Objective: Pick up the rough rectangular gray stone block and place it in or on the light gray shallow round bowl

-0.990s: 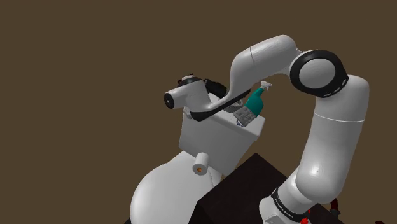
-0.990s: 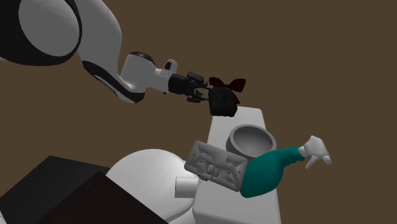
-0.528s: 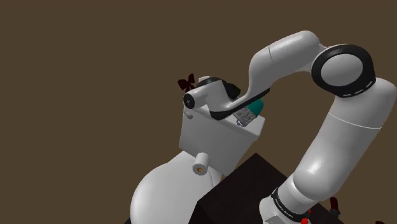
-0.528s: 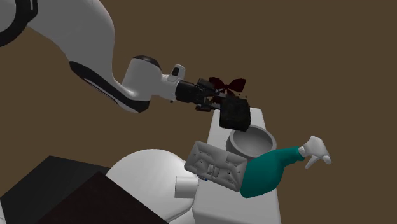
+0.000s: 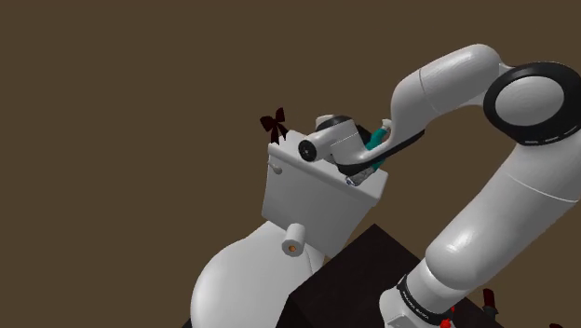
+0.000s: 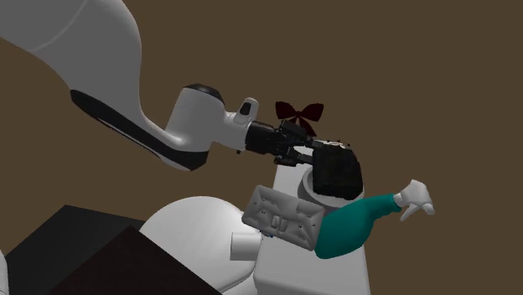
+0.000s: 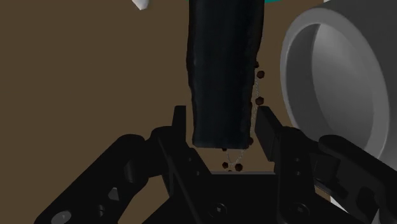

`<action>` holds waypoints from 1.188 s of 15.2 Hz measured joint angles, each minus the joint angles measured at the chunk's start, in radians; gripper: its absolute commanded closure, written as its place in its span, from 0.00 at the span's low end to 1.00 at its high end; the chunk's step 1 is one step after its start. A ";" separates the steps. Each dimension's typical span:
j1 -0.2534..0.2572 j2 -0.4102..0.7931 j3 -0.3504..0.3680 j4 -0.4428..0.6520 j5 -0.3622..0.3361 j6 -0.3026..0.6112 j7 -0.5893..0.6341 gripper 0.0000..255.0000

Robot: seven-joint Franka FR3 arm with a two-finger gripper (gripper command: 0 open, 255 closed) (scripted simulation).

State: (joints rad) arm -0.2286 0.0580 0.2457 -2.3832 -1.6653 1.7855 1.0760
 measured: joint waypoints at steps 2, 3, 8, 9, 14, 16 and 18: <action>-0.003 0.013 -0.002 -0.004 -0.015 0.003 0.019 1.00; -0.004 0.021 -0.004 -0.009 -0.018 0.000 0.030 1.00; -0.003 0.087 -0.005 0.001 -0.040 -0.018 0.084 1.00; -0.002 0.095 -0.005 -0.002 -0.042 -0.021 0.095 1.00; 0.001 0.153 -0.006 0.006 -0.061 -0.040 0.145 1.00; 0.001 0.156 -0.006 0.008 -0.063 -0.043 0.148 1.00; 0.001 0.155 -0.005 0.007 -0.064 -0.043 0.149 1.00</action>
